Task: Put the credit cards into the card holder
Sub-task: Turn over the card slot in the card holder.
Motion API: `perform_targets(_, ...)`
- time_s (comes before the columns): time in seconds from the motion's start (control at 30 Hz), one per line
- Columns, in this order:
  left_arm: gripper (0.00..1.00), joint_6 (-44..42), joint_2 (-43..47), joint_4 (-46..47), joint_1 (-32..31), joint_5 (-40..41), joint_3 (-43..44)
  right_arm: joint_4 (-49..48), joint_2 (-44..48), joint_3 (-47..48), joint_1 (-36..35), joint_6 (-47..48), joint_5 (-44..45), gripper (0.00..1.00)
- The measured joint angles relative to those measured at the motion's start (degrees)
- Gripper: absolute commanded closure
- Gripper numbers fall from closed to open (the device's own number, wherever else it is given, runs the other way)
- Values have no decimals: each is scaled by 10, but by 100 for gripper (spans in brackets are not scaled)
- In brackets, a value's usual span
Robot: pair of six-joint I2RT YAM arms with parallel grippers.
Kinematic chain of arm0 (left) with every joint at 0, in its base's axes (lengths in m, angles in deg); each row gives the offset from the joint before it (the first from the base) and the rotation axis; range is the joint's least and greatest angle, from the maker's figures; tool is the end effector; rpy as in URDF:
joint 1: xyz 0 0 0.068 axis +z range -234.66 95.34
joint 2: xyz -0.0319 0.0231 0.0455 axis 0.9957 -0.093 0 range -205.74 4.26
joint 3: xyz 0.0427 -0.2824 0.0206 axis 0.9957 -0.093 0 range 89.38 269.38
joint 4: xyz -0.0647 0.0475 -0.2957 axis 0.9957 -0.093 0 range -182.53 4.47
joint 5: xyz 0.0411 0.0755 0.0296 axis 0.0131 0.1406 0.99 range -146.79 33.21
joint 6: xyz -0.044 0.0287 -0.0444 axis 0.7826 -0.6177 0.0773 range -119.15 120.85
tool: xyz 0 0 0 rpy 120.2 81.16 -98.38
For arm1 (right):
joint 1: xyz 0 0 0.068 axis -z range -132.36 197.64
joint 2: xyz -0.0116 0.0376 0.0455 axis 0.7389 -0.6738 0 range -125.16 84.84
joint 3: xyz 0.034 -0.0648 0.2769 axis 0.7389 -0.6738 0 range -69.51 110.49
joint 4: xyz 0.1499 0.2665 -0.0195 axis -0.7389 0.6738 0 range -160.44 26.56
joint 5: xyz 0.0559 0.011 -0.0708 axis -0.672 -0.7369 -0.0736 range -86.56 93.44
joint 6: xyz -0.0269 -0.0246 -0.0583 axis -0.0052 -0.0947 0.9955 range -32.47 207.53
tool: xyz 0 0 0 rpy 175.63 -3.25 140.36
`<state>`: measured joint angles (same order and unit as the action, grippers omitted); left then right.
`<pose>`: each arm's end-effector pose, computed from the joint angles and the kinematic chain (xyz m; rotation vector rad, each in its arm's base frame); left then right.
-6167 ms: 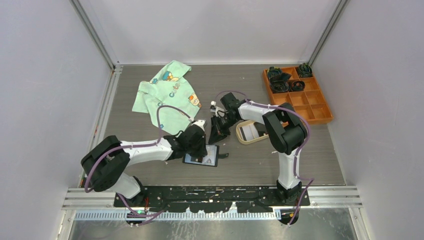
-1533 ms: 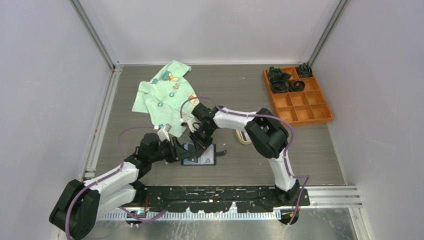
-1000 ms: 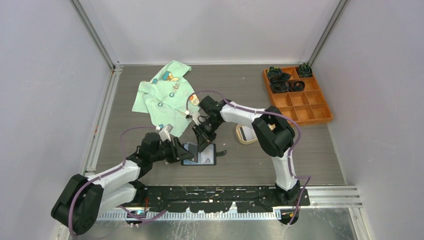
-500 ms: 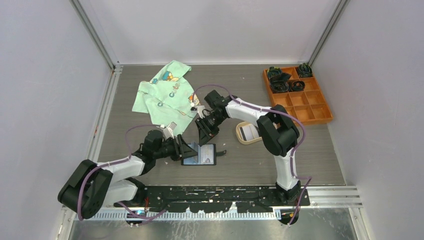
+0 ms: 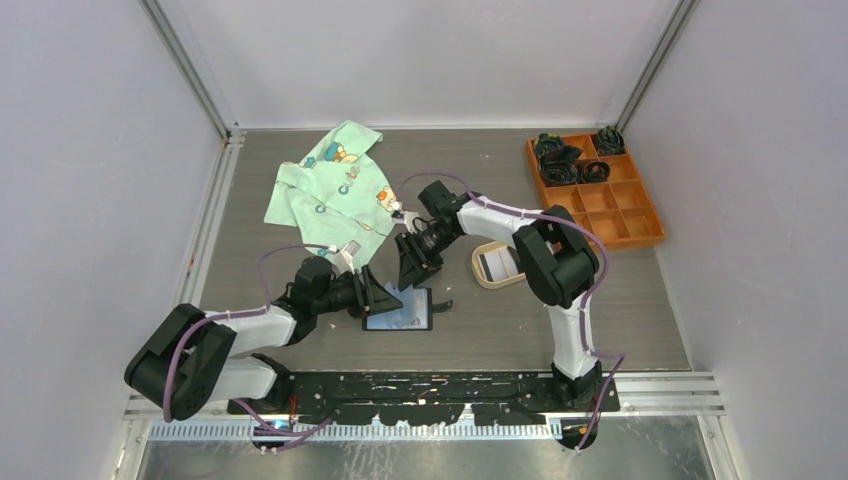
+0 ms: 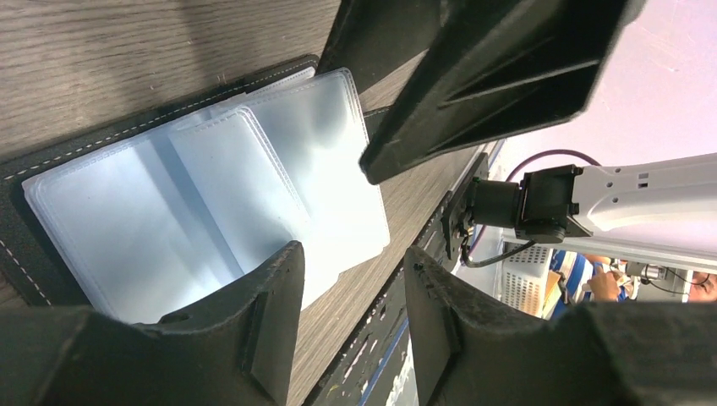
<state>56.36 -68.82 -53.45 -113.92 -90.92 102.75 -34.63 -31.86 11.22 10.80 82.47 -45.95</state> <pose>0.1982 -0.1468 0.1014 -0.1058 2.3274 -1.4540 0.3358 0.3043 0.1339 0.9633 -2.6317 -1.3602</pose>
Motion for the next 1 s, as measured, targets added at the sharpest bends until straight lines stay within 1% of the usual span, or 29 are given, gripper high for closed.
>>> perform_targets(0.13,53,-3,2,-5,0,1,0,-2,-18,0,2,-8,0,52)
perform_targets(0.23,53,-12,25,-36,0,7,1,-2,-26,-1,1,-10,0,52)
perform_targets(0.43,53,-63,155,-150,0,34,17,0,-27,-1,1,-9,-27,54)
perform_targets(0.53,53,-89,245,-211,0,59,26,1,-27,-1,-4,-7,-40,59)
perform_targets(0.57,53,-93,255,-217,0,62,26,2,-27,-1,-6,-6,-42,61)
perform_targets(0.63,53,-99,286,-241,0,74,26,4,-27,-1,-10,-1,-46,61)
perform_targets(0.77,54,-103,282,-252,0,83,22,8,-27,-1,-14,2,-48,61)
perform_targets(1.0,54,-104,203,-251,0,88,12,16,-27,-1,-17,5,-50,56)
